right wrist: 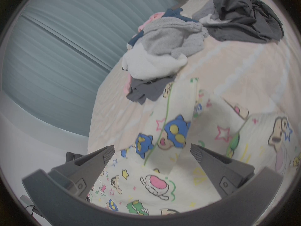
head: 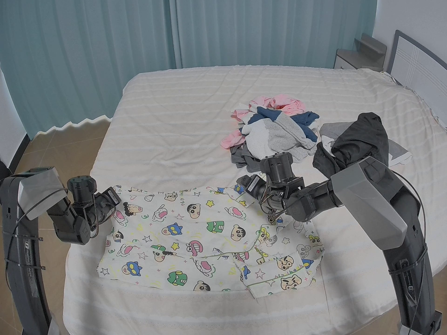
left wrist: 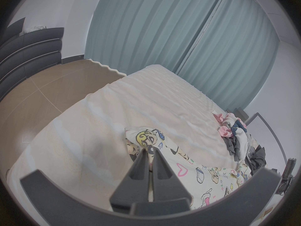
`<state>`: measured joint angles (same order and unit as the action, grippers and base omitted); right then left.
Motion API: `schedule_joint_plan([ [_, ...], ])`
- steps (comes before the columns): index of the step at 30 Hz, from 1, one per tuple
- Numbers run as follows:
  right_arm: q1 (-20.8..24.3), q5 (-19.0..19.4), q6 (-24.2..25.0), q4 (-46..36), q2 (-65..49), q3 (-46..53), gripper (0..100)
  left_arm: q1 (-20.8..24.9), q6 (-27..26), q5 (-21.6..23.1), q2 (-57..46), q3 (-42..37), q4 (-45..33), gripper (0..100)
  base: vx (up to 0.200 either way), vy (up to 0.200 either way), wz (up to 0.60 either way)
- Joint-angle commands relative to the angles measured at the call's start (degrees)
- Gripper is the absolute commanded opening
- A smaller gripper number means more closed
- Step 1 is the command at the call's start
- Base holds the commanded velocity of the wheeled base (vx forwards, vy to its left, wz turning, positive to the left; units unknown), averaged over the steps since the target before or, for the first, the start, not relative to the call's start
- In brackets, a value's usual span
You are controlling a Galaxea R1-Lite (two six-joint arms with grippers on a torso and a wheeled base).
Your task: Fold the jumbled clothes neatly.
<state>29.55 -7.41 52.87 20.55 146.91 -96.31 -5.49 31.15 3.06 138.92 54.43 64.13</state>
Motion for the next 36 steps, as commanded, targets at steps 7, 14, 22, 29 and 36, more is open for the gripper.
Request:
schedule_joint_plan([
  [7,1.8,0.2,0.4,-0.3,1.6,-0.6,100,-0.1,0.0,0.0,0.1,0.0,0.0,0,0.000,0.000,0.00],
  [14,1.9,0.2,0.4,-3.5,5.4,-7.1,100,0.0,0.0,-0.1,0.1,0.0,0.0,0,0.000,0.000,0.00],
  [22,2.1,-0.3,1.9,-6.1,9.1,-18.3,100,0.0,0.0,-0.1,0.1,0.0,0.0,0,0.000,0.000,0.00],
  [29,0.5,-0.7,2.1,-6.1,10.1,-18.3,100,0.0,0.0,-0.1,0.1,0.0,0.0,0,0.000,0.000,0.00],
  [36,-2.7,-2.0,2.1,-6.4,9.5,-18.3,100,0.0,0.1,-0.1,0.1,-0.1,0.0,0,0.000,0.000,0.00],
])
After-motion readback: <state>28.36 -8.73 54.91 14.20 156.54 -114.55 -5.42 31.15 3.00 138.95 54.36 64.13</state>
